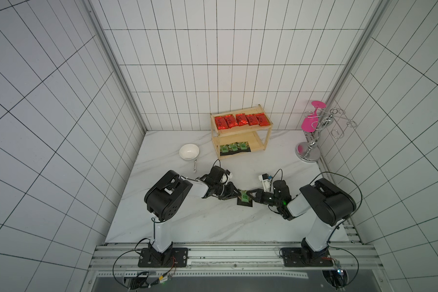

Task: Place the tea bags on the shelf by color
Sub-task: Pick up the tea bag from the center of the board.

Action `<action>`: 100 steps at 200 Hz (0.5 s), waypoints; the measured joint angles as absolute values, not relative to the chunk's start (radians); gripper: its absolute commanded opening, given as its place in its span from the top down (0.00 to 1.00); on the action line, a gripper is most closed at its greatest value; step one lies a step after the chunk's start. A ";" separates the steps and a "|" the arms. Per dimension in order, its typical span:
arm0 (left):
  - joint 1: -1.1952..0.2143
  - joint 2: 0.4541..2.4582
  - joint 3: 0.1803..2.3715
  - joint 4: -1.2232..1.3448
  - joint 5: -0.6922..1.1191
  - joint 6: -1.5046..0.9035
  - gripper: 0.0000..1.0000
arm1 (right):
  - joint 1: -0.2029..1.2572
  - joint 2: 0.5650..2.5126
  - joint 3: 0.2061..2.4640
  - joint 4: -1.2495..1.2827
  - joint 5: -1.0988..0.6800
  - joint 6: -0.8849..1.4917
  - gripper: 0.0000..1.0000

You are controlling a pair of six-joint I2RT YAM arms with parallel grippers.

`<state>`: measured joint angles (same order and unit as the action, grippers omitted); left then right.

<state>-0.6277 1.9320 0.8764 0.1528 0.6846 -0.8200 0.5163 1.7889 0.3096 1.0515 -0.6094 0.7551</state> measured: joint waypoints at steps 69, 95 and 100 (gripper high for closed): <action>-0.635 1.959 0.893 0.174 0.692 -0.837 1.00 | 0.505 1.780 0.304 1.053 -0.615 0.760 0.95; -0.625 1.941 0.852 0.217 0.691 -0.857 1.00 | 0.458 1.693 0.303 0.897 -0.629 0.769 0.83; -0.620 1.932 0.838 0.224 0.691 -0.863 1.00 | 0.451 1.661 0.303 0.851 -0.628 0.770 0.80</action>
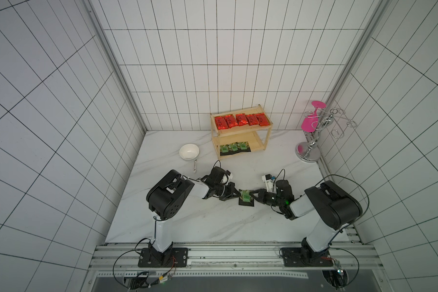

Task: Place the tea bags on the shelf by color
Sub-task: Pick up the tea bag from the center of the board.

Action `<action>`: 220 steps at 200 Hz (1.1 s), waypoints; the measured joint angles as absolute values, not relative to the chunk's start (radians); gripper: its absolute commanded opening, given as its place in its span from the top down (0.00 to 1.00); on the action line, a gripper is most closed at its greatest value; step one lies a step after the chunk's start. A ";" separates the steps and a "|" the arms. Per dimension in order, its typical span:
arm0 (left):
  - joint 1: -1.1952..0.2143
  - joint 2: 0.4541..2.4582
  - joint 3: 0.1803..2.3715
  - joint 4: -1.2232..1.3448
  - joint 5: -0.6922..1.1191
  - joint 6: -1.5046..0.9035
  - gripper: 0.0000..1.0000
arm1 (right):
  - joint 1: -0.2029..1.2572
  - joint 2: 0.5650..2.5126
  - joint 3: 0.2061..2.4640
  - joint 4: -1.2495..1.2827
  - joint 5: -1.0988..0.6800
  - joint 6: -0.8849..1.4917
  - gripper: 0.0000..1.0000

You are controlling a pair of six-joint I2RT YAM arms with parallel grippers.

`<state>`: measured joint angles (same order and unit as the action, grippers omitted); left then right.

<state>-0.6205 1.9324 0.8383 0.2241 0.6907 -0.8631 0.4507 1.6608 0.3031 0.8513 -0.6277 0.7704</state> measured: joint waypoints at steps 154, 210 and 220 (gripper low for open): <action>-0.518 1.734 0.639 0.701 0.627 -1.257 1.00 | 0.471 0.923 0.313 0.397 -0.422 1.288 0.45; -0.514 1.736 0.571 0.998 0.590 -1.376 1.00 | 0.546 1.159 0.292 0.722 -0.406 1.554 0.34; -0.513 1.744 0.564 1.058 0.590 -1.396 1.00 | 0.562 1.221 0.292 0.799 -0.406 1.591 0.34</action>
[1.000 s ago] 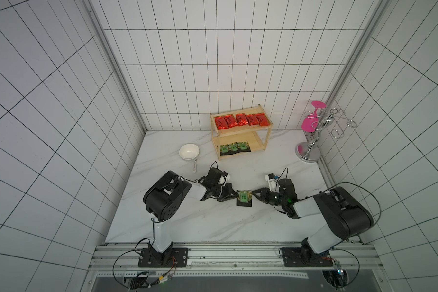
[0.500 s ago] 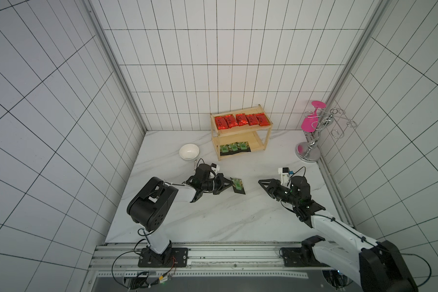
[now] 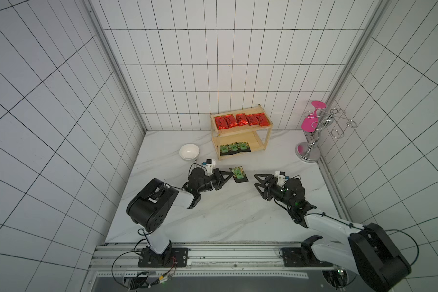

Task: Place the tea bags on the shelf by color
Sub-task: Pick up the tea bag from the center of the board.

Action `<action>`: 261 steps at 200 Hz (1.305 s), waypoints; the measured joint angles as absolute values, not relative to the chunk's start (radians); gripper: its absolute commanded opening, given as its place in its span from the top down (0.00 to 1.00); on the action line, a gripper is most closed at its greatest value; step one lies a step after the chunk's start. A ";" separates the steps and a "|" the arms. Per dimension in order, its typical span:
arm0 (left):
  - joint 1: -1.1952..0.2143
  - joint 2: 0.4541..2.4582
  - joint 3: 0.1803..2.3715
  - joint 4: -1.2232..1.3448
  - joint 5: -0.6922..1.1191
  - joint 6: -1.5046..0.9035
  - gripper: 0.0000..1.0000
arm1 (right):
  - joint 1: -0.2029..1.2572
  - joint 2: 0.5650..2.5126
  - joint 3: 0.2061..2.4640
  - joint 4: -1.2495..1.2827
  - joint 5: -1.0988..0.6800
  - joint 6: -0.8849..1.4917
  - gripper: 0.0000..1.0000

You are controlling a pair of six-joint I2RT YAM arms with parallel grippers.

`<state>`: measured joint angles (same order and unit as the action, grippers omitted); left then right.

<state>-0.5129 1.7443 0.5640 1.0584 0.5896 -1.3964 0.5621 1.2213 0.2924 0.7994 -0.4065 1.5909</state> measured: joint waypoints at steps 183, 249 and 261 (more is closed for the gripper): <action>-0.516 1.842 0.561 1.367 0.575 -1.505 1.00 | 0.654 1.530 0.424 1.209 -0.428 1.707 0.86; -0.531 1.841 0.564 1.382 0.586 -1.508 1.00 | 0.661 1.387 0.422 1.045 -0.398 1.637 1.00; -0.533 1.840 0.569 1.385 0.598 -1.507 0.93 | 0.655 1.349 0.423 0.977 -0.401 1.603 1.00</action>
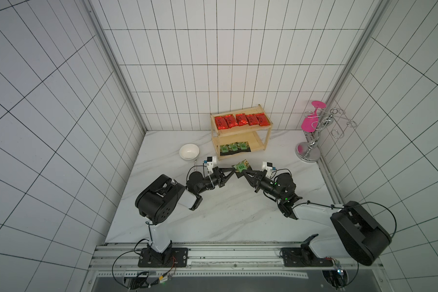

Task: Place the tea bags on the shelf by color
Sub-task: Pick up the tea bag from the center of the board, then place the tea bag on the shelf.

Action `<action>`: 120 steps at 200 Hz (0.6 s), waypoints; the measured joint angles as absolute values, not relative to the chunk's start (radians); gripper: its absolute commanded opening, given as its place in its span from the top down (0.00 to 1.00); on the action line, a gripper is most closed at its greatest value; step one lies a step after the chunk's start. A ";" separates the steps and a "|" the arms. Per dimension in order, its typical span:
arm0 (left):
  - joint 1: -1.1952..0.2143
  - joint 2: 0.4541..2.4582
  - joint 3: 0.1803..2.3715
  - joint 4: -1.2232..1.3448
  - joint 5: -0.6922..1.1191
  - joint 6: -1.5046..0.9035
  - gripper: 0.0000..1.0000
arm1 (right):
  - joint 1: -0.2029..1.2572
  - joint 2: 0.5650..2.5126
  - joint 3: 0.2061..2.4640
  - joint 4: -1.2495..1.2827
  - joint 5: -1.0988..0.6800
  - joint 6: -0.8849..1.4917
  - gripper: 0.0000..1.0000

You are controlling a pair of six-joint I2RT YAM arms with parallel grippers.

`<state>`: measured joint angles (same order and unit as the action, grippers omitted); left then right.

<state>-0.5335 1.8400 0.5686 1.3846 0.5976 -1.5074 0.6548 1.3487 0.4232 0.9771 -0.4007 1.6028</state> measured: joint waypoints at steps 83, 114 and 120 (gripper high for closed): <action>-0.395 1.477 0.635 0.740 0.694 -1.241 0.24 | 0.384 1.589 0.681 0.623 -0.688 1.137 1.00; -0.401 1.363 0.658 0.496 0.694 -1.106 0.21 | 0.306 1.735 0.794 0.587 -0.750 1.029 1.00; -0.401 1.359 0.658 0.466 0.695 -1.091 0.21 | 0.292 1.761 0.816 0.583 -0.757 1.018 1.00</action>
